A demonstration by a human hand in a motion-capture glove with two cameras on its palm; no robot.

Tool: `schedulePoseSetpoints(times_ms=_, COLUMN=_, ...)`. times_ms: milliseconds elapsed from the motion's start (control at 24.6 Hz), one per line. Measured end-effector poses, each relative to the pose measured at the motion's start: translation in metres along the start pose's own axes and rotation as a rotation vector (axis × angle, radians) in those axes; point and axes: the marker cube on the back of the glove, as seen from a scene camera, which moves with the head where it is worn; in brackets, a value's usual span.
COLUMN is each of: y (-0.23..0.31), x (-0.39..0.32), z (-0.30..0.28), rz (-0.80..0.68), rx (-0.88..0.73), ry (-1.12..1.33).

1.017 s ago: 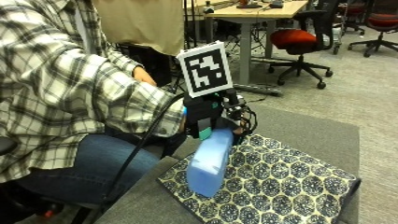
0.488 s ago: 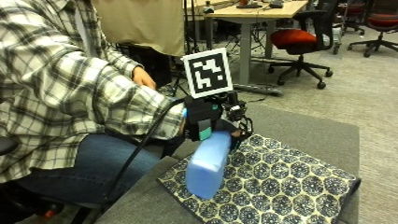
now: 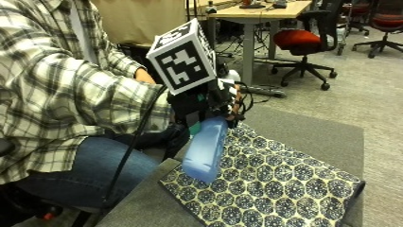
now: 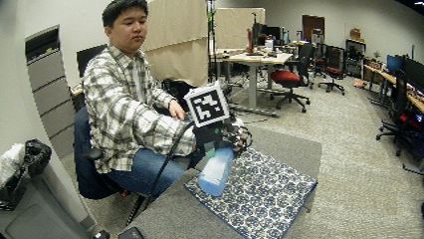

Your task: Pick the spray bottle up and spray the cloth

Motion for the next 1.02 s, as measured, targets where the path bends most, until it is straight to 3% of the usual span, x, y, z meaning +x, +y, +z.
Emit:
schedulePoseSetpoints(times_ms=488, y=0.016, x=0.030, z=-0.056, rz=0.309, rx=0.285, ry=-0.678)
schedulePoseSetpoints(times_ms=732, y=0.003, x=0.000, z=-0.061, rz=0.266, rx=0.345, ry=-0.951)
schedulePoseSetpoints(times_ms=1017, y=-0.030, x=-0.057, z=-0.040, rz=0.150, rx=0.301, ry=-1.146)
